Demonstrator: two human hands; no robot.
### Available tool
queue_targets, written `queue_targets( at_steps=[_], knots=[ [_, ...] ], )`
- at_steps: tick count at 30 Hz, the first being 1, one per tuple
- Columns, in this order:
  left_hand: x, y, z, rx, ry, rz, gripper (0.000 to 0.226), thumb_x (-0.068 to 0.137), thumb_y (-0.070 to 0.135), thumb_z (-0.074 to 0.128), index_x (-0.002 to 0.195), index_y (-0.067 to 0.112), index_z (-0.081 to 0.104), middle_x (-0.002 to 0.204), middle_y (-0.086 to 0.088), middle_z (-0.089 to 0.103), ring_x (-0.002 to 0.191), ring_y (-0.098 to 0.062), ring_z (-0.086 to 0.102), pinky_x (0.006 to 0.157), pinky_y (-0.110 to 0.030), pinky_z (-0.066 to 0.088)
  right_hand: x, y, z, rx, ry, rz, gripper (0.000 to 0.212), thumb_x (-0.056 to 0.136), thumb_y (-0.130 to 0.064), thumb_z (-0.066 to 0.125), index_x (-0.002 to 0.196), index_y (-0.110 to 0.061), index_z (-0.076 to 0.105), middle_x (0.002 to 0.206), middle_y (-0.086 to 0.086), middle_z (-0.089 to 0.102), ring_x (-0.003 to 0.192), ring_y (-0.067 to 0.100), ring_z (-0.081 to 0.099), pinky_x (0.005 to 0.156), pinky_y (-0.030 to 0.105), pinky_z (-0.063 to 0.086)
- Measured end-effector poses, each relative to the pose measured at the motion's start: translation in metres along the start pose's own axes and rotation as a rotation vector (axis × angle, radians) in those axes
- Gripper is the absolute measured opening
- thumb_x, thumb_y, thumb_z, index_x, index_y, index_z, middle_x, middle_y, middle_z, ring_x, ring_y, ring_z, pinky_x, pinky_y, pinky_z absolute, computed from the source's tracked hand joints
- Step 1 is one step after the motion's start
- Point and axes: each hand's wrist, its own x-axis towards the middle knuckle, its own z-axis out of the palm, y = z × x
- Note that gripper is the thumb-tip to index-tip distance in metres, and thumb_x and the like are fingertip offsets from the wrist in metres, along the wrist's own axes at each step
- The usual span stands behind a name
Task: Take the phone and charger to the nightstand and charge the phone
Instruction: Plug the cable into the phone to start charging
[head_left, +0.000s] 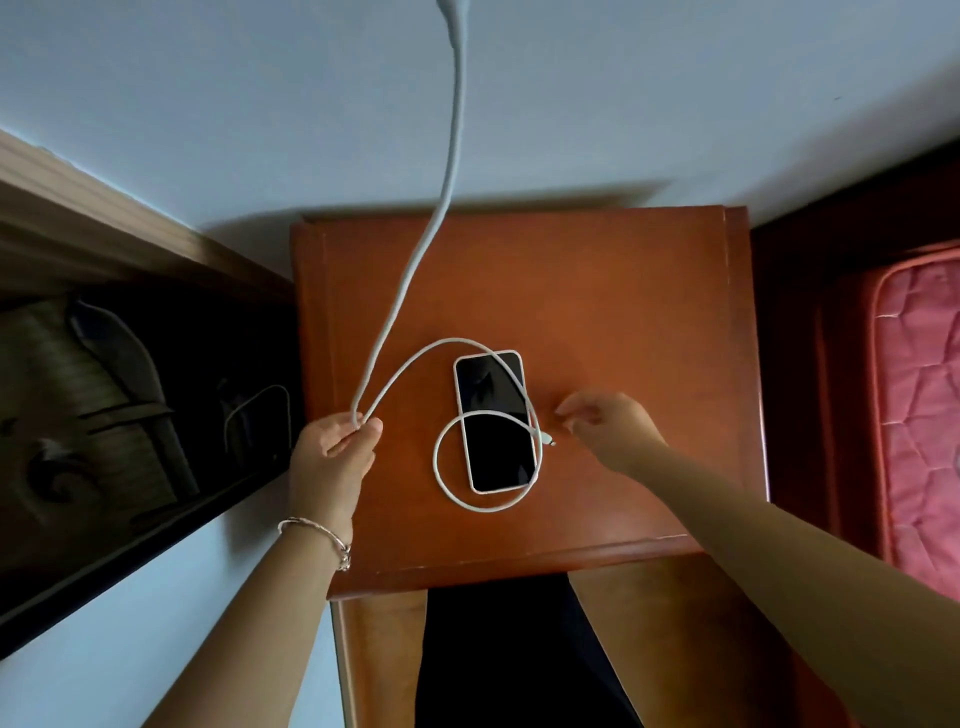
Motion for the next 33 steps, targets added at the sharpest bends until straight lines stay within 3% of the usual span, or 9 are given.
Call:
queue_targets(
  at_steps=[4,10,18,23,28,33],
  knots=[
    [-0.006,-0.006,0.009,-0.110,-0.107,-0.174,0.028,0.086,0.016,0.063,0.111,0.009,0.053,0.113,-0.009,0.061,0.105,-0.020,0.061,0.082,-0.033,0.053,-0.006,0.004,0.014,-0.008,0.001,-0.031,0.017,0.081,-0.014,0.059,0.087,-0.029,0.066,0.083,-0.007,0.068,0.077,0.016,0.063,0.062,0.025,0.049],
    [-0.004,-0.004,0.031,-0.034,-0.207,-0.153,0.012,0.088,0.007,0.057,0.096,0.014,0.063,0.113,-0.009,0.064,0.109,-0.018,0.059,0.086,-0.033,0.051,-0.005,0.008,0.025,0.003,0.022,-0.115,0.005,0.081,-0.030,0.067,0.083,-0.027,0.064,0.077,-0.011,0.065,0.074,0.013,0.063,0.062,0.028,0.051],
    [0.002,-0.009,0.052,0.010,-0.233,-0.151,0.019,0.090,0.007,0.053,0.105,0.014,0.061,0.111,-0.003,0.066,0.103,-0.013,0.061,0.078,-0.025,0.053,-0.006,0.014,0.028,0.083,0.027,-0.140,0.007,0.084,-0.030,0.066,0.081,-0.024,0.063,0.079,-0.008,0.064,0.078,0.014,0.062,0.068,0.031,0.052],
    [0.007,-0.003,0.064,0.021,-0.196,-0.188,0.016,0.090,0.007,0.054,0.101,0.014,0.063,0.099,-0.004,0.070,0.094,-0.016,0.067,0.059,-0.018,0.054,-0.005,0.013,0.026,0.301,0.016,-0.080,0.005,0.085,-0.025,0.065,0.085,-0.020,0.062,0.083,-0.006,0.068,0.078,0.009,0.062,0.068,0.024,0.050],
    [0.011,-0.001,0.069,0.059,-0.159,-0.227,0.015,0.089,0.006,0.054,0.097,0.013,0.064,0.095,-0.006,0.071,0.090,-0.017,0.069,0.055,-0.018,0.051,-0.009,0.011,0.029,0.487,-0.045,-0.015,0.004,0.087,-0.020,0.063,0.089,-0.017,0.062,0.090,0.002,0.072,0.090,0.021,0.067,0.086,0.046,0.055],
    [0.012,-0.002,0.070,0.114,-0.189,-0.234,0.023,0.089,0.016,0.056,0.109,0.010,0.064,0.105,-0.010,0.069,0.099,-0.020,0.065,0.066,-0.026,0.048,-0.011,0.010,0.031,0.619,-0.040,0.058,0.006,0.086,-0.021,0.064,0.083,-0.023,0.059,0.082,-0.003,0.070,0.090,0.024,0.068,0.087,0.049,0.054]
  ],
)
